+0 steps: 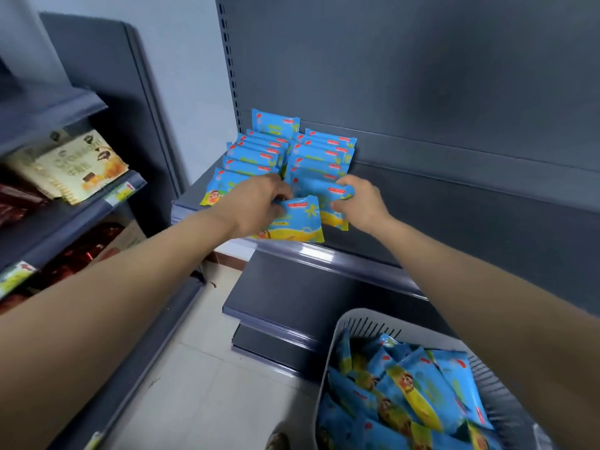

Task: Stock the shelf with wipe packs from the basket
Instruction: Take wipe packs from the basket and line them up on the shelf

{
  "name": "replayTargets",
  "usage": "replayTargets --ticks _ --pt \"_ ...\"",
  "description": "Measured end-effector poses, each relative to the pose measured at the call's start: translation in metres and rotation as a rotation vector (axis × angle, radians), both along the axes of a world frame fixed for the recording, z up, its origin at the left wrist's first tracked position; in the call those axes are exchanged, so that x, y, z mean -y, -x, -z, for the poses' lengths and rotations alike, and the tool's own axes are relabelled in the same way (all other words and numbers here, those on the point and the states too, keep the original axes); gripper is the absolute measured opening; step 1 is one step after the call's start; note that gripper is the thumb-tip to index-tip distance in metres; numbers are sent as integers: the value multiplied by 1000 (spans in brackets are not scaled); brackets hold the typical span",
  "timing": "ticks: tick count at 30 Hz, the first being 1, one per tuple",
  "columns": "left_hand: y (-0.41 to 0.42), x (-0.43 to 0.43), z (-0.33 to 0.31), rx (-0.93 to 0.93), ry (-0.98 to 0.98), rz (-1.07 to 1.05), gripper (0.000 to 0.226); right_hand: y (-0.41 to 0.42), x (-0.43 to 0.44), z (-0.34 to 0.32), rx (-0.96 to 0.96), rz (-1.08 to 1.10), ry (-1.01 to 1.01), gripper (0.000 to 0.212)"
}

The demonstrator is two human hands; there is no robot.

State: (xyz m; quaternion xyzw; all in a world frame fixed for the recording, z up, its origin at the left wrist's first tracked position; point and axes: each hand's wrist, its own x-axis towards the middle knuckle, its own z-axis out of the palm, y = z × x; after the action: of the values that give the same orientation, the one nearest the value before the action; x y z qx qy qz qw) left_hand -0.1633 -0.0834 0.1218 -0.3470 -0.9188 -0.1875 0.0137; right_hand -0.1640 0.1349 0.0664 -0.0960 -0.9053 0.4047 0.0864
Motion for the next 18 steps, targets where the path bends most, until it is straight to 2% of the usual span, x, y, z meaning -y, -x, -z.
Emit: replayTargets --ticks 2,10,15,18 --pt "12 8 -1 1 23 3 16 18 4 6 18 1 11 43" --pt "63 -8 1 -8 84 55 16 73 2 10 -2 90 -153 39" --pt "89 -36 8 3 151 90 12 85 -10 10 -19 16 -15 40" --pt "101 -53 17 17 208 104 17 85 -19 12 -22 7 107 40"
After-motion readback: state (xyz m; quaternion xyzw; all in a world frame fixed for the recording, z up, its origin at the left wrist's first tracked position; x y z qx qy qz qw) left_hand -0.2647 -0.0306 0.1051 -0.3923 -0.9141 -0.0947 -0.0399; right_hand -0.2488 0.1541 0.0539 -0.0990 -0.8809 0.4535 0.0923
